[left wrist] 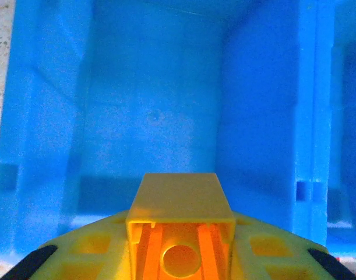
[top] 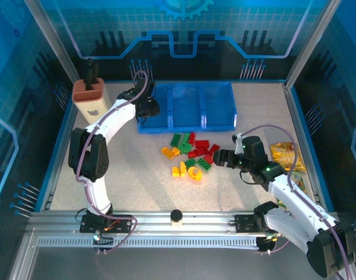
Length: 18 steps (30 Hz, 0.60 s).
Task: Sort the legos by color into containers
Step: Place the lego in the container.
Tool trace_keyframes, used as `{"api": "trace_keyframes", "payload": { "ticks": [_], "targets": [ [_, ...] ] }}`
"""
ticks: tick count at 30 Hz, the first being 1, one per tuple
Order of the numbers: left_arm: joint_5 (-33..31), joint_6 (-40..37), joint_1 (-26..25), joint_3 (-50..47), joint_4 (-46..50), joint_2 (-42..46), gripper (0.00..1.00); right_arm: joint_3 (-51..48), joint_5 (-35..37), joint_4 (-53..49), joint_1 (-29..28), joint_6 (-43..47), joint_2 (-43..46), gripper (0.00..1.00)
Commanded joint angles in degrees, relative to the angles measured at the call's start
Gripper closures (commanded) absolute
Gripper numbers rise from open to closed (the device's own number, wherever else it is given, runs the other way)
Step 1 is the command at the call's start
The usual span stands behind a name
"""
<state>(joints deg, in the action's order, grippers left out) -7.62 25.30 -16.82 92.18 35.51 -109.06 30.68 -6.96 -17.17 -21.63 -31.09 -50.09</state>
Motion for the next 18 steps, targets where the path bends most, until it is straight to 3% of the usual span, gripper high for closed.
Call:
{"api": "trace_keyframes", "payload": {
  "ticks": [1, 7, 14, 18],
  "targets": [
    [0.9, -1.4, 0.3, 3.5, 0.9, -2.2, 0.69, -0.5, -1.0, -1.3, -1.4, -0.2, 0.7, 0.15],
    [1.2, -1.5, 0.2, 4.6, 2.0, -2.9, 0.63, -0.3, -0.5, -1.4, -2.7, 0.2, 0.4, 0.15],
    [1.8, -1.6, -0.2, 2.5, 1.4, 2.0, 0.37, 1.5, 1.2, -3.3, -5.8, 2.2, -1.5, 0.16],
    [1.9, -1.5, -0.9, 0.3, 1.2, 6.5, 0.35, 3.2, 2.9, -4.6, -9.0, 4.1, -3.5, 0.19]
  ]
}}
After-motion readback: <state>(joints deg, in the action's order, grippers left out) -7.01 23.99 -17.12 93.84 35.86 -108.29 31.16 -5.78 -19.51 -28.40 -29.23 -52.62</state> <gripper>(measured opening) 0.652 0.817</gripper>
